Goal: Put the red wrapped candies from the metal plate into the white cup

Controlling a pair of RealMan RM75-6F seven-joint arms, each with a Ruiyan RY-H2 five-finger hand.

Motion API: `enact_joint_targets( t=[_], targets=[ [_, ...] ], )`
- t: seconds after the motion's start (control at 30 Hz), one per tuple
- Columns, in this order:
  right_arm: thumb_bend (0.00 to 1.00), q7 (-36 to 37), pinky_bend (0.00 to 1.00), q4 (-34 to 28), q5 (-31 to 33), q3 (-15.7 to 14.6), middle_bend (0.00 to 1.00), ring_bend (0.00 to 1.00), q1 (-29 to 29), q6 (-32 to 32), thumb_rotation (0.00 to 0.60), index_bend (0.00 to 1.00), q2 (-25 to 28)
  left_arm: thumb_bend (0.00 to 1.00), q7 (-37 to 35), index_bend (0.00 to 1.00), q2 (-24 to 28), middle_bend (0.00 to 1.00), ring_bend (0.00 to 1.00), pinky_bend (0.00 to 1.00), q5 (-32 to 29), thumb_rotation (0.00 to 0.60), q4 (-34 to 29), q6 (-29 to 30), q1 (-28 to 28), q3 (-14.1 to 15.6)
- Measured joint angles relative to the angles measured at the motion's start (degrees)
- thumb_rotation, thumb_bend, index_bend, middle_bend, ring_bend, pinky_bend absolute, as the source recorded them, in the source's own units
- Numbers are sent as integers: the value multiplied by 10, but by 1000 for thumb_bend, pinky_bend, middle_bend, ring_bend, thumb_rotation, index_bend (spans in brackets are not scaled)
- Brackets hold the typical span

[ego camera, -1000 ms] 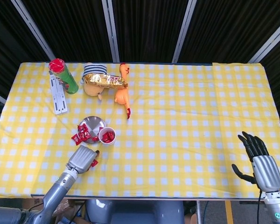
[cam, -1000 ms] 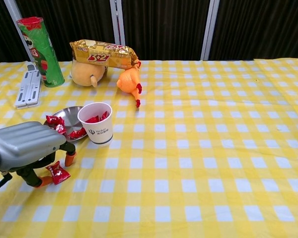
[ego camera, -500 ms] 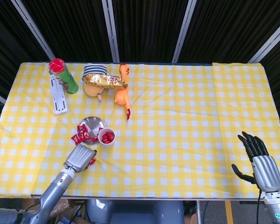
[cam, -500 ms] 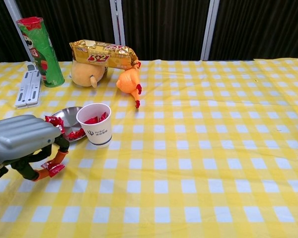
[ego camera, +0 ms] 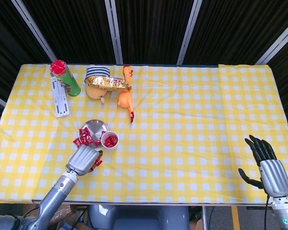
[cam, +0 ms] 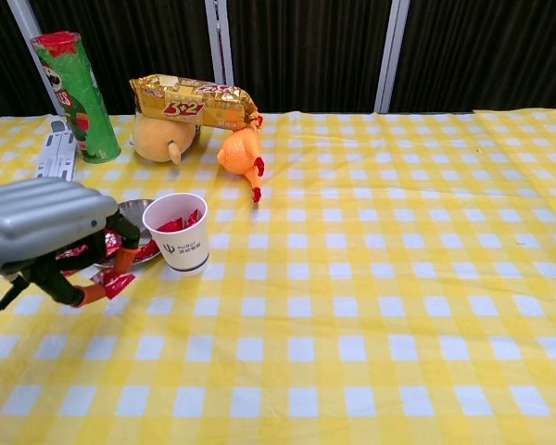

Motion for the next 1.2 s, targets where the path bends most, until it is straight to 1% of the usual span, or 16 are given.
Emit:
enact_joint_targets(
  t=[0.13,0.27,0.4,0.53,0.73,0.87,1.07,1.2],
  targets=[
    [386,-1,0,-1,0,0,0,0,0,0,600,0,0,401,-9,555,20,909,1000,958,8,600,-45,10,-7,-34],
    [386,0,0,-1,0,0,0,0,0,1,600,0,0,401,-7,549,29,909,1000,958,-1,600,-66,13,-22,-70],
    [386,0,0,0,-1,0,0,0,0,0,600,0,0,401,8,536,25,908,1000,957,-32,600,-62,10,-38,-91],
    [386,2,0,0,0,0,0,0,0,1,600,0,1,401,35,521,3,907,1000,958,-81,600,-37,1,-60,-107],
    [385,6,0,-1,2,1,0,0,0,-1,600,0,2,401,77,515,-43,905,1000,958,-148,600,15,-10,-96,-124],
    [386,8,0,-1,2,1,0,0,1,-1,600,0,3,400,91,505,-65,902,1000,958,-176,600,39,-11,-114,-133],
    [386,11,0,0,2,1,0,0,1,-1,600,0,3,352,105,459,-74,893,999,958,-200,600,49,-8,-125,-132],
    [386,11,0,1,1,1,0,0,1,-1,600,0,3,349,105,449,-69,892,999,958,-209,600,46,-1,-126,-127]
  ],
)
